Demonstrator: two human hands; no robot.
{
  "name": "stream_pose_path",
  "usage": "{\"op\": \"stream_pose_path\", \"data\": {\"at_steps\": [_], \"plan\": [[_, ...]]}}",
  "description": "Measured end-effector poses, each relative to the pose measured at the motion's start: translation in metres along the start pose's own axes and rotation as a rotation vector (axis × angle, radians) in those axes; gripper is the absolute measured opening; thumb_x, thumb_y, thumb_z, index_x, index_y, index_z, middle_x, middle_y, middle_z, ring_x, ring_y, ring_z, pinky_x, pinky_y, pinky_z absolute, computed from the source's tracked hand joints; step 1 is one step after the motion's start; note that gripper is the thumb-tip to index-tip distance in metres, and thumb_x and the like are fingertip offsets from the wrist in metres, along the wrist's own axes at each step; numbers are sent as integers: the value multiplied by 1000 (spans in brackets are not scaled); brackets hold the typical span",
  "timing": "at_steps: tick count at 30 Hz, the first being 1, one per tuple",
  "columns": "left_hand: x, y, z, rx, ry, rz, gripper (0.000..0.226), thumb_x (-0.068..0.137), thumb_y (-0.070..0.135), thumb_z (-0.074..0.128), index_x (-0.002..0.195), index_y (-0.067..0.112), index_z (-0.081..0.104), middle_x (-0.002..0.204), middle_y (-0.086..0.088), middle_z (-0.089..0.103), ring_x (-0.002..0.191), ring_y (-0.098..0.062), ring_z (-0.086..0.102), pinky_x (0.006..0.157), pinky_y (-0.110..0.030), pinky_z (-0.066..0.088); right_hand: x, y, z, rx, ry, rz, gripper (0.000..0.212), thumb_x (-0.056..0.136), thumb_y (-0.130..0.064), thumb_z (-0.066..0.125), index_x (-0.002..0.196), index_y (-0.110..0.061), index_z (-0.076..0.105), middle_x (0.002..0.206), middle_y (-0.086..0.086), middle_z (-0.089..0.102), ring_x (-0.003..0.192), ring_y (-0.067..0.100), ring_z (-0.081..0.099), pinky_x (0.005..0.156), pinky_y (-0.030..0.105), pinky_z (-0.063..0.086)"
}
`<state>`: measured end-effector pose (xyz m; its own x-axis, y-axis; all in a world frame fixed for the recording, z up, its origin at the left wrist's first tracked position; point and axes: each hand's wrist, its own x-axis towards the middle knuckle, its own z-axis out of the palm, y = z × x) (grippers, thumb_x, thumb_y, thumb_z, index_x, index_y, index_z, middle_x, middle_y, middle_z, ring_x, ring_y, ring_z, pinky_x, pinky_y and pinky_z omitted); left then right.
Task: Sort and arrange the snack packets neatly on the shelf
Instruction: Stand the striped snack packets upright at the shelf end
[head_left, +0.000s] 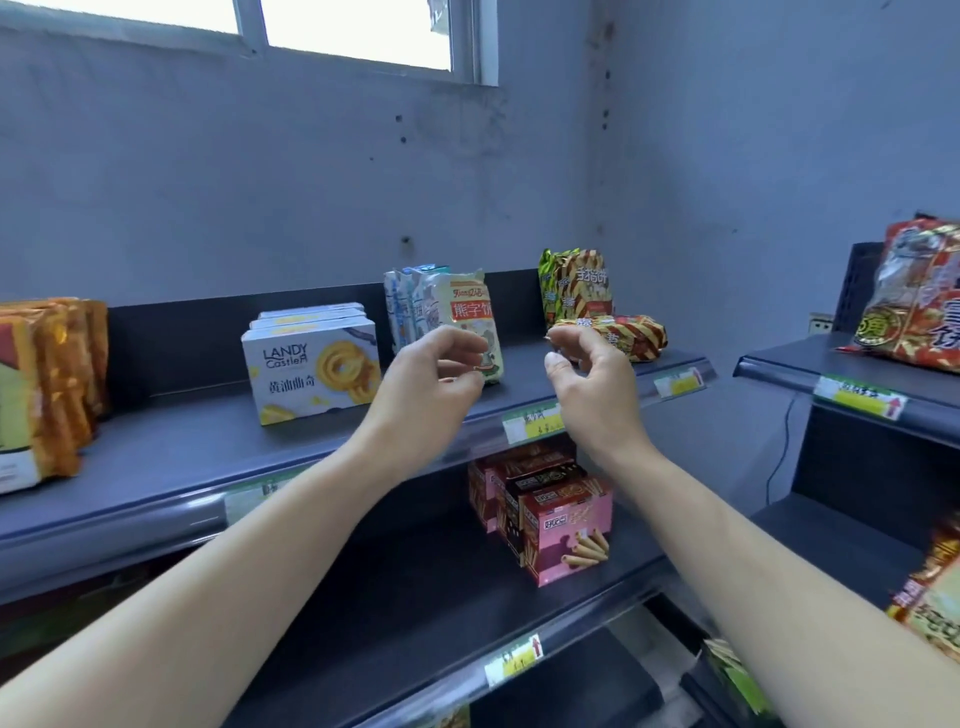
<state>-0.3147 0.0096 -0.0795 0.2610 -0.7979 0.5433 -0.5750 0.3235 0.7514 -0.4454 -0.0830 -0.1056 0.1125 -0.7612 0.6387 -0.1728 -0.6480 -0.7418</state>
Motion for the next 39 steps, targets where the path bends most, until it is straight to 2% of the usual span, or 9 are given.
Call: {"op": "stream_pose_path", "data": {"at_steps": [4, 10, 17, 20, 23, 25, 28, 32, 39], "plan": [[23, -4, 24, -81, -37, -22, 21, 88, 2, 55, 96, 20, 61, 92, 4, 63, 80, -6, 59, 63, -3, 44, 15, 17, -19, -58, 65, 21, 24, 93, -10, 54, 116, -12, 62, 106, -5, 62, 102, 10, 57, 92, 23, 46], [64, -16, 66, -138, -144, -94, 21, 88, 7, 56, 105, 18, 61, 96, 4, 63, 80, -5, 56, 63, -10, 45, 54, 47, -48, -130, 176, 90, 22, 92, -8, 54, 111, -12, 63, 101, -2, 63, 95, 12, 59, 79, 17, 42], [105, -35, 104, -214, -192, -330, 32, 85, 2, 57, 116, 8, 58, 100, -7, 62, 93, -20, 59, 91, -39, 50, 99, 92, -64, -164, 199, 187, 22, 91, -11, 56, 112, -10, 62, 106, 5, 65, 97, 17, 59, 87, 28, 48], [123, -39, 120, -283, -181, -433, 24, 88, 0, 54, 111, 7, 55, 87, -9, 59, 83, -20, 57, 78, -33, 52, 130, 111, -69, -195, 176, 207, 26, 91, -14, 57, 116, -8, 61, 112, 7, 64, 99, 16, 57, 86, 27, 47], [141, -41, 142, -384, -162, -572, 15, 89, -5, 50, 86, 9, 54, 76, -7, 49, 71, -19, 48, 62, -25, 40, 163, 132, -76, -238, 104, 226, 34, 90, -19, 58, 122, -8, 58, 122, 8, 61, 110, 21, 57, 95, 32, 46], [155, -43, 158, -413, -128, -650, 9, 90, -3, 52, 89, 5, 56, 91, -12, 54, 83, -24, 57, 68, -27, 48, 185, 146, -81, -261, 35, 269, 41, 89, -24, 59, 126, -8, 54, 130, 9, 57, 116, 24, 54, 99, 34, 43], [173, -43, 183, -474, -66, -744, 35, 91, -1, 51, 126, -7, 46, 126, -22, 48, 108, -34, 58, 81, -36, 52, 215, 166, -85, -281, -90, 318, 52, 90, -29, 59, 135, -6, 46, 140, 10, 48, 126, 26, 48, 104, 35, 39], [187, -40, 205, -573, 2, -819, 43, 92, -3, 47, 134, -6, 37, 137, -28, 38, 108, -37, 56, 86, -39, 51, 242, 187, -84, -252, -299, 413, 63, 92, -37, 55, 142, -4, 38, 145, 11, 42, 131, 26, 43, 106, 35, 37], [195, -38, 223, -588, 101, -859, 45, 93, -1, 50, 136, 0, 37, 146, -23, 32, 114, -39, 54, 80, -40, 52, 257, 199, -77, -109, -422, 545, 48, 91, -34, 59, 125, 0, 52, 105, 8, 64, 92, 20, 63, 77, 32, 52]]}}
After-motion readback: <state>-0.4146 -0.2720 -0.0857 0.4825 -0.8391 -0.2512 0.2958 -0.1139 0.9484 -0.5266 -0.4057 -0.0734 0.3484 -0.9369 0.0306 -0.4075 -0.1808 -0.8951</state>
